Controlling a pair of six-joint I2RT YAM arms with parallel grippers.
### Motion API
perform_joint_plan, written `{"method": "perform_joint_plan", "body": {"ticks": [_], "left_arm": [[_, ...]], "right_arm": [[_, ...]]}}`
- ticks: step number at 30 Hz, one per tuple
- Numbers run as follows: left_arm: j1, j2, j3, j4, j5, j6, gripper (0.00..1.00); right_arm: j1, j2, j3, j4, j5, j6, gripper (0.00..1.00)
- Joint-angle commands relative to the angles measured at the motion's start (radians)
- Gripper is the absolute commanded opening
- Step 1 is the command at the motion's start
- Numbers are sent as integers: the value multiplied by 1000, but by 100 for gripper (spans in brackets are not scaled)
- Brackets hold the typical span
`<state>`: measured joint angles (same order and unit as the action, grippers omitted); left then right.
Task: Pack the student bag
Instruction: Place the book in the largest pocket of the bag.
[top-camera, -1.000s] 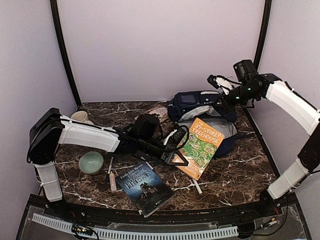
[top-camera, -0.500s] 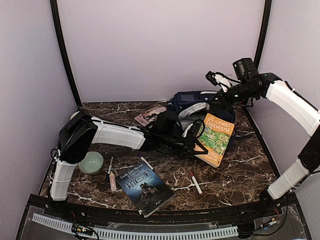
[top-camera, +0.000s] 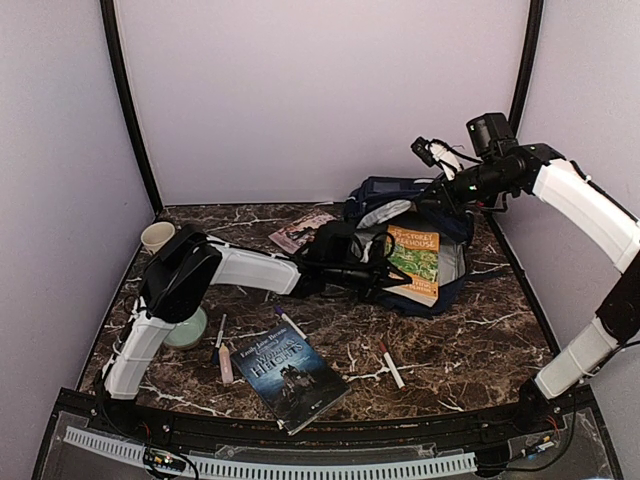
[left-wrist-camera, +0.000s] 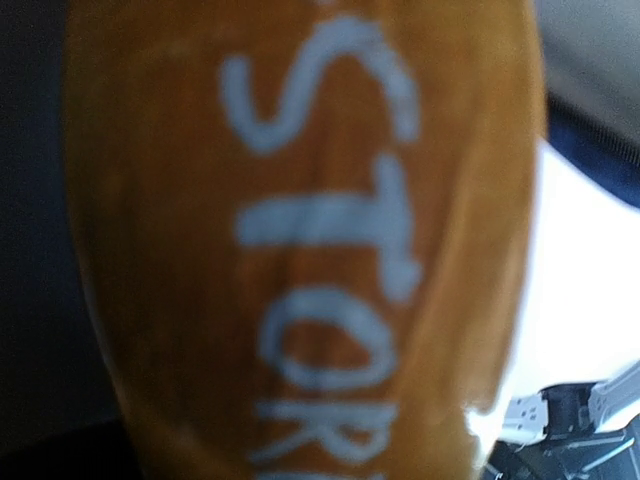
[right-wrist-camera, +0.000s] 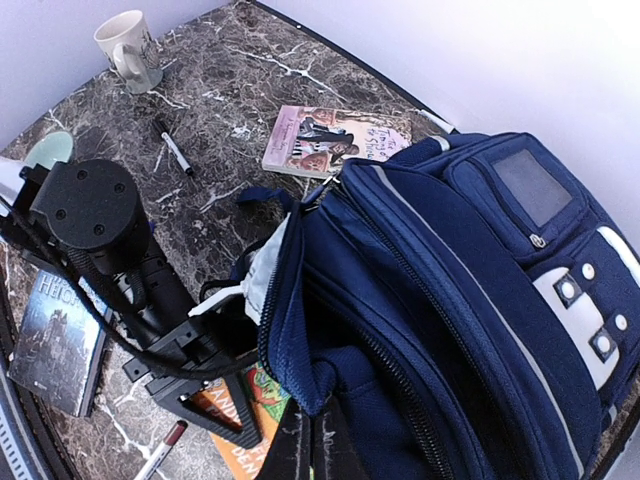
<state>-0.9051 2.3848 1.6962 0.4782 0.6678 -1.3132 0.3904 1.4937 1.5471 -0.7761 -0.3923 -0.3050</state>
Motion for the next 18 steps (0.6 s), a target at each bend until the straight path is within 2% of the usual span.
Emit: {"method": "perform_joint_plan", "body": {"ticks": [1, 7, 12, 15, 18], "left_arm": [[45, 23, 69, 115, -98, -44, 0], [50, 107, 188, 137, -49, -35, 0], [37, 110, 235, 107, 31, 17, 0], [17, 63, 199, 82, 65, 65, 0], [4, -5, 97, 67, 100, 94, 0]], "right_arm": [[28, -61, 40, 130, -129, 25, 0], [31, -51, 28, 131, -154, -3, 0], [31, -36, 7, 152, -162, -18, 0], [31, -28, -11, 179, -164, -24, 0], [32, -17, -20, 201, -177, -34, 0]]}}
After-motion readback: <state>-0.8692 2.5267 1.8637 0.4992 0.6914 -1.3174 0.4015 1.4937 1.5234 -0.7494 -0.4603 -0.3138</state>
